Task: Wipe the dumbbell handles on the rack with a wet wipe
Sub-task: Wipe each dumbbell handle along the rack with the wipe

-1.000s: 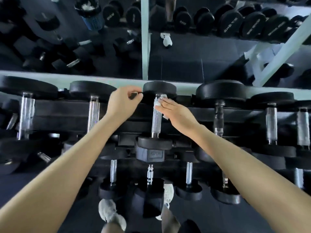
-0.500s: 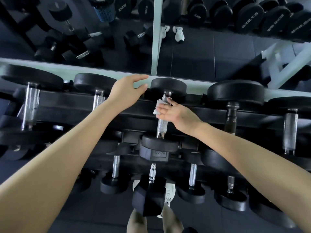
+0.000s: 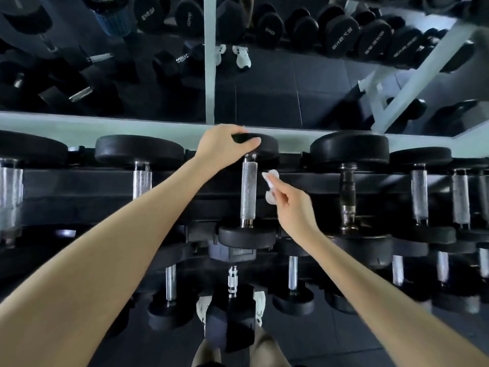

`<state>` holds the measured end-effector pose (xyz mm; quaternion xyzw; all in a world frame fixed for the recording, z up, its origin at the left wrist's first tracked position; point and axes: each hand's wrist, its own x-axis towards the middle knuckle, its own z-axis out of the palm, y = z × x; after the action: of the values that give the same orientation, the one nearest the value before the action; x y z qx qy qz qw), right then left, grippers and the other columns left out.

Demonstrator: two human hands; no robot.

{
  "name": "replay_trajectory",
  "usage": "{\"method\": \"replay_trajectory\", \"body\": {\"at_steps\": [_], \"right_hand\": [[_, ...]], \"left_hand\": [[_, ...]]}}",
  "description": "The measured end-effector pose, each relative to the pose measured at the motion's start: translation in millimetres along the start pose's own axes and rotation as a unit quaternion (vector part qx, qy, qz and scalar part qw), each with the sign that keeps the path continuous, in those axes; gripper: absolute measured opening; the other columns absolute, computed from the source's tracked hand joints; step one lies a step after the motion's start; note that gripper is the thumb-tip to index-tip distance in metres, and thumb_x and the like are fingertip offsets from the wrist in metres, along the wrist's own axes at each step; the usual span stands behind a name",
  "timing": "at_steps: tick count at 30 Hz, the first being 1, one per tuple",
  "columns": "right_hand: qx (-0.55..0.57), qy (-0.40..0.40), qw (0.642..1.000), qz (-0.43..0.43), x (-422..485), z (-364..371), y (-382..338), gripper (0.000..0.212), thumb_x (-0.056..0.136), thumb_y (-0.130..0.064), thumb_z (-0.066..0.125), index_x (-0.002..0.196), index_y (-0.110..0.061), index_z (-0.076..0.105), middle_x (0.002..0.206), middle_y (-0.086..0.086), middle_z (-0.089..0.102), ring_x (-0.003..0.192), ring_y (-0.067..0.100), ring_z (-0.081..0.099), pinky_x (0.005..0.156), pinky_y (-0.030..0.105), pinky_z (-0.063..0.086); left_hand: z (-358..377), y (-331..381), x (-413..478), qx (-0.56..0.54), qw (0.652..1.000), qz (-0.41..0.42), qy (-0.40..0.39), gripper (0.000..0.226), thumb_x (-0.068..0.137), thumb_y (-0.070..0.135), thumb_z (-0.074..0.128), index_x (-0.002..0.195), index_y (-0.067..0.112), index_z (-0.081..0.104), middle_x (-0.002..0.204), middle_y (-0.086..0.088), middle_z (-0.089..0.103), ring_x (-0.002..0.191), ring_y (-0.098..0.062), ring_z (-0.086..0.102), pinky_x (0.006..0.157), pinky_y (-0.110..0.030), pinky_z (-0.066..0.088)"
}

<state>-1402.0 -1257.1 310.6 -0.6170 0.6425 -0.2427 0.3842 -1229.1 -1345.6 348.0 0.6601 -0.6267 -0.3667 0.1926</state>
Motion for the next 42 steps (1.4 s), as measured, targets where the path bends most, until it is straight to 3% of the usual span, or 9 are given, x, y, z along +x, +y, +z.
{"method": "replay_trajectory", "body": {"at_steps": [3,9,14,18,24,30,33,35,42], "right_hand": [[0.003,0.021,1.000,0.018,24,32,-10,0.039,0.101,-0.011,0.038,0.136,-0.024,0.050,0.090,-0.004,0.059,0.064,-0.003,0.048,0.062,0.001,0.038],[-0.024,-0.038,0.999,0.024,-7,37,11,0.042,0.098,-0.002,0.040,0.133,-0.021,0.054,0.064,-0.010,0.042,0.052,0.003,0.035,0.056,0.010,0.037],[0.057,0.039,0.995,0.072,37,42,-10,0.039,0.098,-0.002,0.038,0.130,-0.016,0.057,0.089,0.002,0.061,0.069,0.005,0.046,0.058,0.003,0.037],[0.019,-0.030,0.998,0.042,-2,41,2,0.042,0.098,-0.001,0.039,0.132,-0.020,0.055,0.064,-0.009,0.046,0.051,0.004,0.037,0.050,0.011,0.035],[0.070,0.030,0.994,0.080,41,34,-10,0.037,0.099,-0.006,0.039,0.133,-0.016,0.054,0.088,0.003,0.063,0.062,0.005,0.047,0.056,0.008,0.036],[0.004,-0.105,0.993,0.047,-2,21,7,0.040,0.097,-0.001,0.041,0.130,-0.018,0.056,0.075,-0.007,0.060,0.056,0.008,0.048,0.053,0.013,0.040],[0.055,-0.030,0.992,0.109,21,7,11,0.037,0.097,-0.007,0.043,0.129,-0.018,0.058,0.115,0.002,0.067,0.089,0.010,0.062,0.074,0.008,0.046],[0.158,-0.004,0.971,0.181,42,7,14,0.038,0.097,-0.013,0.047,0.134,-0.018,0.053,0.128,0.000,0.060,0.112,0.012,0.058,0.100,0.022,0.044],[0.254,-0.081,0.941,0.209,64,37,15,0.012,0.094,-0.014,0.056,0.097,-0.017,0.068,0.088,-0.003,0.066,0.093,0.016,0.064,0.098,0.039,0.048]], "left_hand": [[5,2,11,0.035,0.999,0.002,0.016,0.050,0.081,0.049,0.065,0.122,0.020,0.063,0.128,0.006,0.060,0.117,-0.012,0.054,0.083,-0.020,0.039],[2,2,20,0.023,0.999,-0.016,0.024,0.044,0.075,0.041,0.074,0.113,0.018,0.069,0.115,0.003,0.067,0.106,-0.012,0.060,0.078,-0.020,0.041],[2,-2,19,-0.014,0.998,-0.044,0.031,0.045,0.073,0.041,0.077,0.112,0.020,0.070,0.113,0.003,0.068,0.104,-0.011,0.061,0.079,-0.021,0.043],[2,0,18,-0.017,0.998,-0.058,0.031,0.043,0.073,0.041,0.076,0.111,0.022,0.070,0.111,0.004,0.068,0.101,-0.013,0.062,0.083,-0.025,0.047],[1,0,21,-0.026,0.997,-0.076,0.024,0.045,0.072,0.042,0.077,0.112,0.023,0.070,0.111,0.005,0.068,0.101,-0.013,0.062,0.085,-0.026,0.047],[-2,-5,19,-0.056,0.994,-0.094,0.006,0.045,0.071,0.043,0.078,0.112,0.026,0.069,0.113,0.007,0.067,0.095,-0.015,0.064,0.093,-0.034,0.050],[-4,-6,20,-0.058,0.994,-0.091,0.002,0.044,0.069,0.045,0.079,0.109,0.028,0.070,0.109,0.008,0.068,0.089,-0.011,0.062,0.090,-0.031,0.051],[-4,-7,21,-0.064,0.994,-0.092,-0.002,0.044,0.068,0.045,0.079,0.107,0.028,0.071,0.107,0.009,0.068,0.091,-0.010,0.063,0.089,-0.033,0.052],[-4,-14,22,-0.105,0.989,-0.109,0.001,0.041,0.069,0.040,0.080,0.107,0.028,0.071,0.103,0.012,0.067,0.097,-0.012,0.064,0.089,-0.037,0.054]]}}
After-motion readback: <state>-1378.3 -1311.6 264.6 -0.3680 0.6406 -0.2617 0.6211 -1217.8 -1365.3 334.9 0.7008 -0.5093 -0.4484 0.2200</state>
